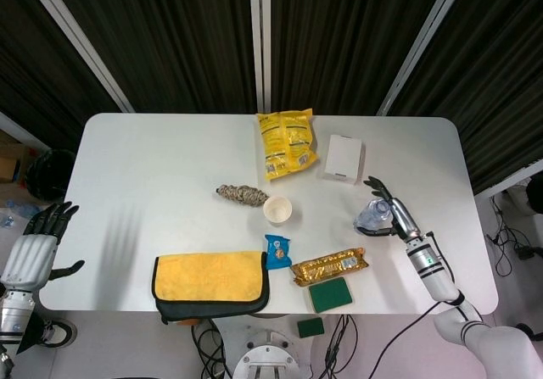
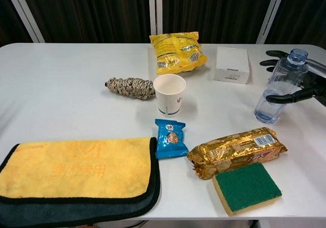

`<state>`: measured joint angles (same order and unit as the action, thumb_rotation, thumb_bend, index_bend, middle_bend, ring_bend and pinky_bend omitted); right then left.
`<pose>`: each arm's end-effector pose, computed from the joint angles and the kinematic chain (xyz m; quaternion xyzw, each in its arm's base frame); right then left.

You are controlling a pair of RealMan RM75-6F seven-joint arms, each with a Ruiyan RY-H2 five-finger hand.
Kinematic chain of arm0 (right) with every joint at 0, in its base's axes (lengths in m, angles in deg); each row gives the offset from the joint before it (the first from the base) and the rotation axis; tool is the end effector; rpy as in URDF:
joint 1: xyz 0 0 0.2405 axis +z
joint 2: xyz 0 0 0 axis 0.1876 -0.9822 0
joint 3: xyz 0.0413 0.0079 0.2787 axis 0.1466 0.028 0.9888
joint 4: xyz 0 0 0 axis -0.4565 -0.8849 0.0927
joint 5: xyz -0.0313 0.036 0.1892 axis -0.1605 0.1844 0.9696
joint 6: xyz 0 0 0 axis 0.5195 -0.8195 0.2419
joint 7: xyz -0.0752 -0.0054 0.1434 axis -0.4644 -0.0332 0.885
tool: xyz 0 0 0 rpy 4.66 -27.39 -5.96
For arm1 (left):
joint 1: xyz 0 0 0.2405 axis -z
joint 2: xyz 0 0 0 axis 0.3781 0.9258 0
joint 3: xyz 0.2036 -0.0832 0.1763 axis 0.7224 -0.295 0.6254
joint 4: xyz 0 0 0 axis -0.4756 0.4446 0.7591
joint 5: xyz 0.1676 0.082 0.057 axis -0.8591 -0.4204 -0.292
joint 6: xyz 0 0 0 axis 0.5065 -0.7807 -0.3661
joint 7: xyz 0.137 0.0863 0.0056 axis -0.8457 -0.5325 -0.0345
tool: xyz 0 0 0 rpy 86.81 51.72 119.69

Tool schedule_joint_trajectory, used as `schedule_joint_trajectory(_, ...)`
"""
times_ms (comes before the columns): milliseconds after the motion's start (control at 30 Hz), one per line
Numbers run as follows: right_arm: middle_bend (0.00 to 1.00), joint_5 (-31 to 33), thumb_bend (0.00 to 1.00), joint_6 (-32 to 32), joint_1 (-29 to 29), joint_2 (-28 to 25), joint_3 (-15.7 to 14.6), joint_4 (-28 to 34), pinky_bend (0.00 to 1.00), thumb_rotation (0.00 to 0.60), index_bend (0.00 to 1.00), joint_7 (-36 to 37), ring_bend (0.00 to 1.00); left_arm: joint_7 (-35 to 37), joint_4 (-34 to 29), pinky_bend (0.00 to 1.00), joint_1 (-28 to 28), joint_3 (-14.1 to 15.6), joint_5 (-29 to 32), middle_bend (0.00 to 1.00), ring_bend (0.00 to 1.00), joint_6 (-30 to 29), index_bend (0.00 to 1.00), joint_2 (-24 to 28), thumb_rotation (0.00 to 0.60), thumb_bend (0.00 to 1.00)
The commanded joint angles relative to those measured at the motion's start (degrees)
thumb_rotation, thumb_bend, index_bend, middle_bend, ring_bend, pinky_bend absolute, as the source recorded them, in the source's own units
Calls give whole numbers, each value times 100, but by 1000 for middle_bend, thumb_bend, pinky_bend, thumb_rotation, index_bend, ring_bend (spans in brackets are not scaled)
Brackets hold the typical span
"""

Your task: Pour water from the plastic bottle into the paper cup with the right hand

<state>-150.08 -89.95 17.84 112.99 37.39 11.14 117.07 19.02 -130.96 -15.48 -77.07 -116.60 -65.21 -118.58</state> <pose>-0.3247 -0.3456 -0.0161 0.4825 -0.6433 0.5452 0.2367 -0.3526 0.2044 0.1632 -0.6292 -0.3894 -0.3514 0.5735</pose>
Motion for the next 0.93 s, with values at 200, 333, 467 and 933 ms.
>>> schedule_joint_trajectory(200, 0, 103, 0, -57, -374, -1753, -145, 2055, 0, 600, 0, -2661, 0, -44, -50, 116, -7, -1, 9, 63, 0, -13, 86, 24, 595, 88)
schedule_joint_trajectory(333, 0, 655, 0, 55, -643, -3059, -81, 3946, 0, 600, 0, -5169, 0, -80, -91, 116, -13, -7, -6, 63, 0, -49, 86, 42, 597, 89)
schedule_joint_trajectory(467, 0, 1455, 0, -757, -1220, -3775, 92, 5515, 0, 600, 0, -7820, 0, -107, -114, 116, -27, -11, -31, 63, 0, -106, 86, 39, 597, 89)
schedule_joint_trajectory(933, 0, 1113, 0, -2527, -2314, -3685, 52, 5934, 0, 600, 0, -8982, 0, -269, -163, 116, -70, -16, -136, 62, 0, -297, 86, 18, 594, 88)
